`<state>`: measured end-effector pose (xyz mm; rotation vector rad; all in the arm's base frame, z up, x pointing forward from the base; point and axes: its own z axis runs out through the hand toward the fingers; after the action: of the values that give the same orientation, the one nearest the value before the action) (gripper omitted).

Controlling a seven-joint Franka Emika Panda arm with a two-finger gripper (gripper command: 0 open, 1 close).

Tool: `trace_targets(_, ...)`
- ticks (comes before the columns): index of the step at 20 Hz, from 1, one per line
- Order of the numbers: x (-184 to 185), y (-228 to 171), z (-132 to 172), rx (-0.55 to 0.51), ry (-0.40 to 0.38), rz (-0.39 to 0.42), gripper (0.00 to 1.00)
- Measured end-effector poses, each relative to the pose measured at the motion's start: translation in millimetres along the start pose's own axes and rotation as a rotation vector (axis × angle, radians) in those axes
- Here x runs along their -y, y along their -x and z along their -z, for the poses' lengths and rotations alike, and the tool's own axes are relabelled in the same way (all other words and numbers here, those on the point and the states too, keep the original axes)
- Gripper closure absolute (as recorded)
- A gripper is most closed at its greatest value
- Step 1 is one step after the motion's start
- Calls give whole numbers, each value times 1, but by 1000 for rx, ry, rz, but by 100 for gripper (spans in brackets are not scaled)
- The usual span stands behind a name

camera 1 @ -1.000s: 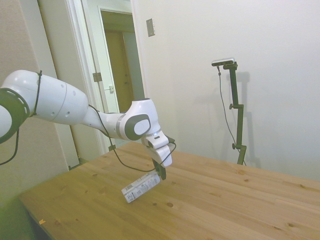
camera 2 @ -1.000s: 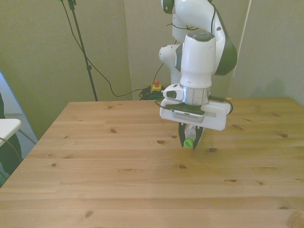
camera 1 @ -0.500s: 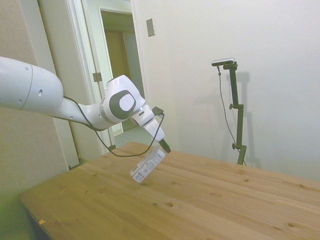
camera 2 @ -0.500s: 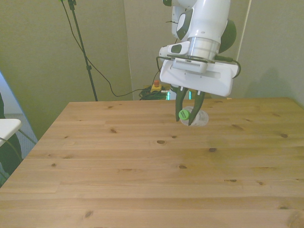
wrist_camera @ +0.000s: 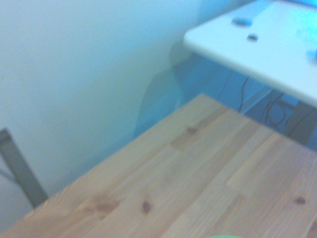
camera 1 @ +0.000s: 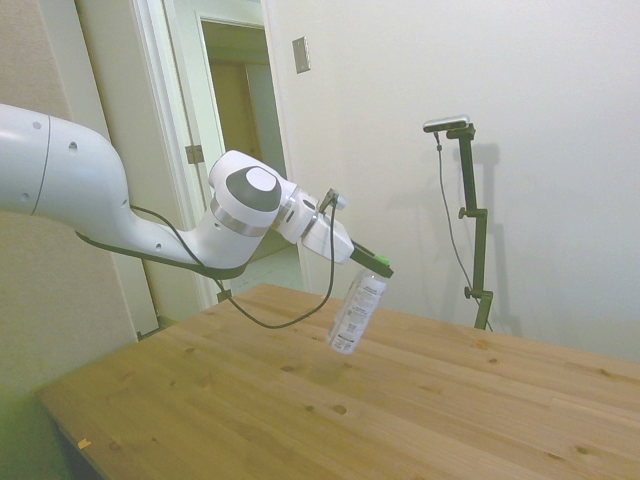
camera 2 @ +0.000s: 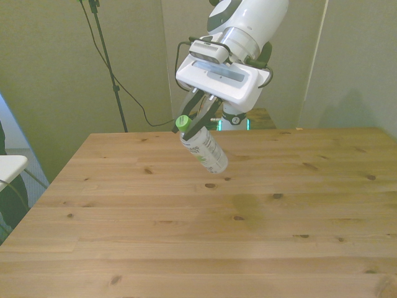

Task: Stand the water bottle

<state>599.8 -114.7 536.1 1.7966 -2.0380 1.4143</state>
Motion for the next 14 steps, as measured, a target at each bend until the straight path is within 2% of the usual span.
trace_targets(6,-2,19,-11,-225,-99,-81,100)
trace_targets(11,2,44,-29,-313,-134,-124,100)
trace_targets(14,16,53,-38,-360,-141,-122,100)
